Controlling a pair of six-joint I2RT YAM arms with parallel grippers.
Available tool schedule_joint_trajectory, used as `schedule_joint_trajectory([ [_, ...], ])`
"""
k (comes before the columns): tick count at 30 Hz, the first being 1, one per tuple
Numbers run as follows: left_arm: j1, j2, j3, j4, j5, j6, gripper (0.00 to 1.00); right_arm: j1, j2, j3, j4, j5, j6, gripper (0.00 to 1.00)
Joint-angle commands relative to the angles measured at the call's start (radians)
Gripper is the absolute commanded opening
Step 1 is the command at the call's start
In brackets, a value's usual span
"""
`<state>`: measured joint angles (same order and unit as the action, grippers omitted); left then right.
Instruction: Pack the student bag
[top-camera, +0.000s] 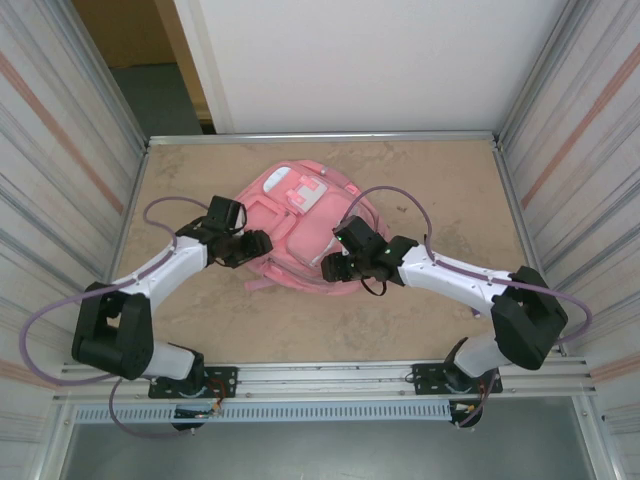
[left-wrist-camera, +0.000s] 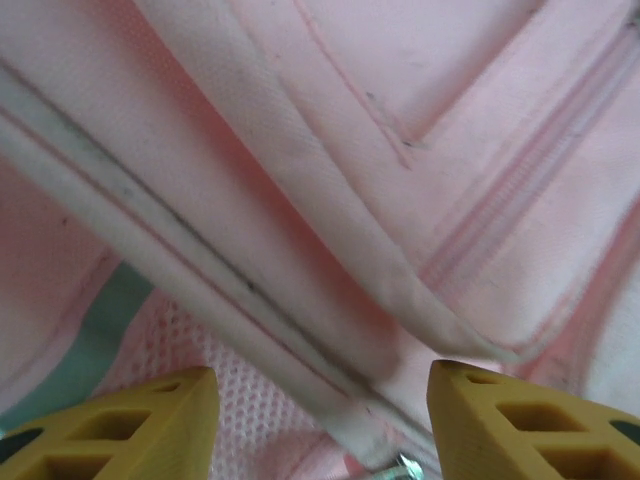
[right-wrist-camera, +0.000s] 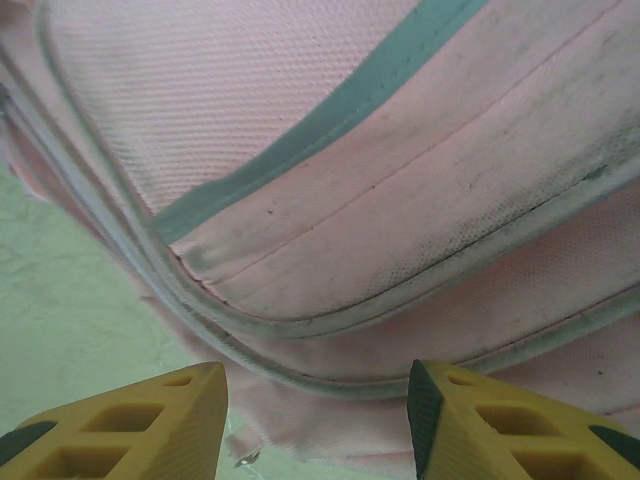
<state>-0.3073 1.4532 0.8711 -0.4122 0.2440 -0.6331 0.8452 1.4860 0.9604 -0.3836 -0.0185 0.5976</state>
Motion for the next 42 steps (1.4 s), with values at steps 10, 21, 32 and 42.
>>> schedule_joint_trajectory([
  [10, 0.04, -0.057, -0.033, 0.058, 0.108, -0.053, 0.08, -0.052, 0.14, 0.072, 0.055, 0.025, -0.046, 0.42],
  [21, 0.039, -0.205, -0.191, 0.176, 0.225, -0.337, 0.0, -0.229, 0.371, 0.294, 0.223, -0.132, -0.195, 0.39],
  [32, 0.039, -0.307, -0.252, 0.185, 0.181, -0.514, 0.0, 0.024, -0.003, -0.073, 0.497, 0.012, -0.801, 0.54],
  [42, 0.039, -0.306, -0.279, 0.215, 0.233, -0.588, 0.0, 0.244, 0.115, -0.099, 0.729, 0.058, -1.208, 0.58],
])
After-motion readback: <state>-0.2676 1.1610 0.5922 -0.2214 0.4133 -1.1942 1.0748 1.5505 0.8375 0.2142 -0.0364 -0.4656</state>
